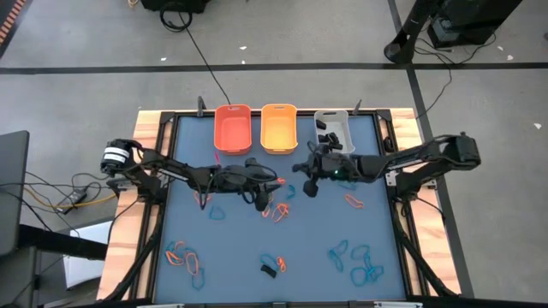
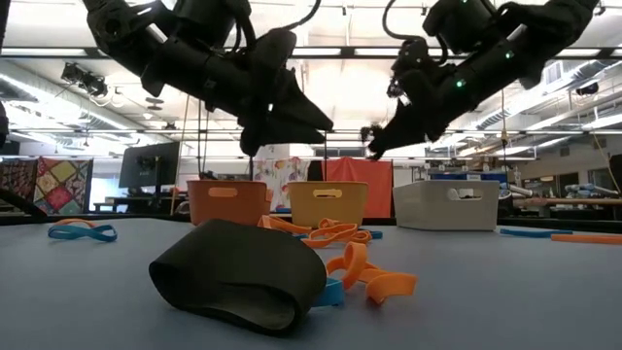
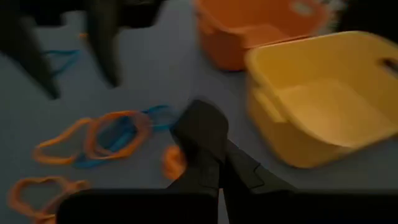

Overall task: Sort rubber bands into baskets
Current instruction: Put the black rubber band into the gray bin

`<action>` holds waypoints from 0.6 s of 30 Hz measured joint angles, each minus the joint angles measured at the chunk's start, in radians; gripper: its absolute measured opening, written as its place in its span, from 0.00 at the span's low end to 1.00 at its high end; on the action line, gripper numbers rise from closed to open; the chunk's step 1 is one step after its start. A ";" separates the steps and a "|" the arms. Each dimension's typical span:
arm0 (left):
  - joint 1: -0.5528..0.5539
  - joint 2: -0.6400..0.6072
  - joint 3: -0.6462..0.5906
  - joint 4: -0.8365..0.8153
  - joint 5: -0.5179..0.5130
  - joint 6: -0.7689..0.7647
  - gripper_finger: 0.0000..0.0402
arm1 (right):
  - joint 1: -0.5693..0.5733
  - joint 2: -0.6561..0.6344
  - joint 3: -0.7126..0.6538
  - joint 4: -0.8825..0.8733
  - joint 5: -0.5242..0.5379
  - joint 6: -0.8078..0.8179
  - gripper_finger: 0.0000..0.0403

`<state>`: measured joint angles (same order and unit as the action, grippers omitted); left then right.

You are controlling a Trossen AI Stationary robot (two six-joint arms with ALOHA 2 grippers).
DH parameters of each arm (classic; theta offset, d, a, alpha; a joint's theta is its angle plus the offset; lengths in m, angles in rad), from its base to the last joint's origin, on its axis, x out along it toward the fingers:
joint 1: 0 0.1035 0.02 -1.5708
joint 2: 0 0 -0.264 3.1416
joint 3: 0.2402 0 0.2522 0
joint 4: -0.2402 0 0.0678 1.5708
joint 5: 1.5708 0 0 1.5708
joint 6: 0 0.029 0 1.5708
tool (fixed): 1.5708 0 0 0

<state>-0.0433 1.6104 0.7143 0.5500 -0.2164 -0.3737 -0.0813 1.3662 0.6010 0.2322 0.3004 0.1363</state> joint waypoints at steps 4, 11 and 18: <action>0.000 0.000 0.000 -0.007 -0.007 0.001 0.39 | -0.069 -0.094 0.000 -0.116 0.064 -0.025 0.03; 0.000 0.000 0.000 -0.030 -0.033 0.002 0.39 | -0.239 -0.202 0.000 -0.294 0.075 -0.018 0.03; 0.000 0.000 0.000 -0.052 -0.081 0.006 0.39 | -0.395 -0.212 0.000 -0.402 0.016 -0.004 0.04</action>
<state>-0.0437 1.6104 0.7143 0.4984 -0.2972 -0.3681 -0.4762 1.1545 0.6010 -0.1699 0.3162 0.1321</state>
